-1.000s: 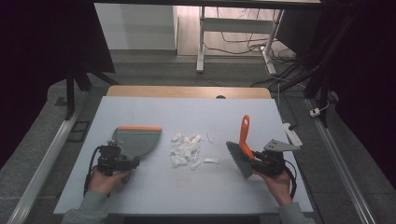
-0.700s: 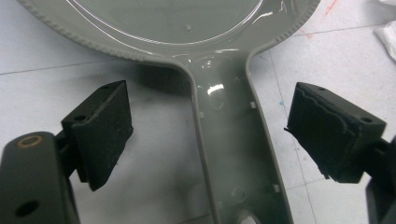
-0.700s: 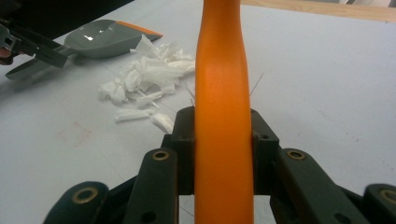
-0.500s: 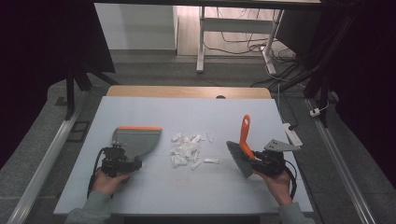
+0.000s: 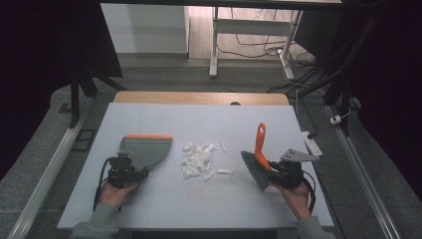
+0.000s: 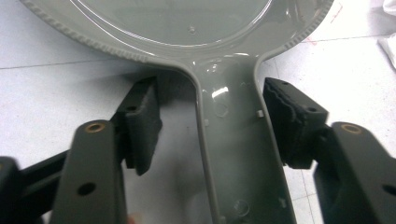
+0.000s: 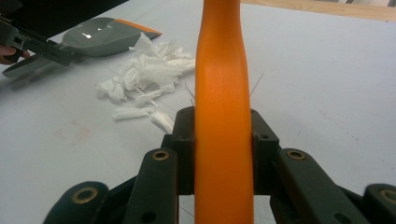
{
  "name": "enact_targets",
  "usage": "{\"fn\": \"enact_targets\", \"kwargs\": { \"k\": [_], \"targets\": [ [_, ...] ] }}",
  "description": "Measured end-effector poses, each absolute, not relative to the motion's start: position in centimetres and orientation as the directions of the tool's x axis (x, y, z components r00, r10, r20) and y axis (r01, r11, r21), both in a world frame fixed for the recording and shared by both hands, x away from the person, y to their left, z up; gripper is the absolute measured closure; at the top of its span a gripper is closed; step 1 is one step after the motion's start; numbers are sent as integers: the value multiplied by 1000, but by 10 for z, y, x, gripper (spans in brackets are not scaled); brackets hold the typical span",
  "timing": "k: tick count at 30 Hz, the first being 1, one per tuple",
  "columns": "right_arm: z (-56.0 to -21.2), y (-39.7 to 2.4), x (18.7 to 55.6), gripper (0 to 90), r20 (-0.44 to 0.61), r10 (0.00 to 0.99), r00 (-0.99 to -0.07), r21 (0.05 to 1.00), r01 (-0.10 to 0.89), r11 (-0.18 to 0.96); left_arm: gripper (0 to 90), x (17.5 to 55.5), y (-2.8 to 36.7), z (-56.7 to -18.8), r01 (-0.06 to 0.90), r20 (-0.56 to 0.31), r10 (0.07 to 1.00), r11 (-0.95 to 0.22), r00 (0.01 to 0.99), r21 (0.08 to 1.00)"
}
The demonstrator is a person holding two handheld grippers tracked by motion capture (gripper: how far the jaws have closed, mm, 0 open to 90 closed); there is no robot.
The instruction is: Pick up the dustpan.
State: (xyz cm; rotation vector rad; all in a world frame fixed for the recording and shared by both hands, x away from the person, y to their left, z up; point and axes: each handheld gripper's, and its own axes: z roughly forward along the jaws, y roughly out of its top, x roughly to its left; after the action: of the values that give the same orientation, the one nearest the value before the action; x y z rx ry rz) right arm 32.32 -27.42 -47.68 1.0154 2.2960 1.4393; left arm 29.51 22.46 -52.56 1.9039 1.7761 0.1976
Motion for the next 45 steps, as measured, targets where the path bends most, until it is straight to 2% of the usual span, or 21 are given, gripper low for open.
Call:
{"fn": "enact_targets", "kwargs": {
  "k": [12, 19, 22, 35, 45],
  "targets": [
    [-476, -275, 323, 699, 145, 676, -723, 863, 426, 271, 494, 294, 224, -525, 890, -253, 957, -12, 142, 455],
    [-477, -275, 324, 699, 144, 677, -721, 862, 428, 273, 512, 294, 224, -524, 892, -253, 957, -15, 144, 451],
    [-477, -275, 323, 700, 143, 678, -721, 862, 428, 272, 588, 295, 224, -524, 894, -259, 956, -11, 141, 448],
    [-477, -275, 324, 700, 144, 678, -721, 860, 430, 275, 590, 295, 232, -528, 878, -303, 938, -3, 169, 478],
    [-477, -275, 324, 700, 143, 678, -721, 858, 432, 278, 603, 295, 236, -529, 863, -292, 938, -14, 186, 505]
  ]
}}
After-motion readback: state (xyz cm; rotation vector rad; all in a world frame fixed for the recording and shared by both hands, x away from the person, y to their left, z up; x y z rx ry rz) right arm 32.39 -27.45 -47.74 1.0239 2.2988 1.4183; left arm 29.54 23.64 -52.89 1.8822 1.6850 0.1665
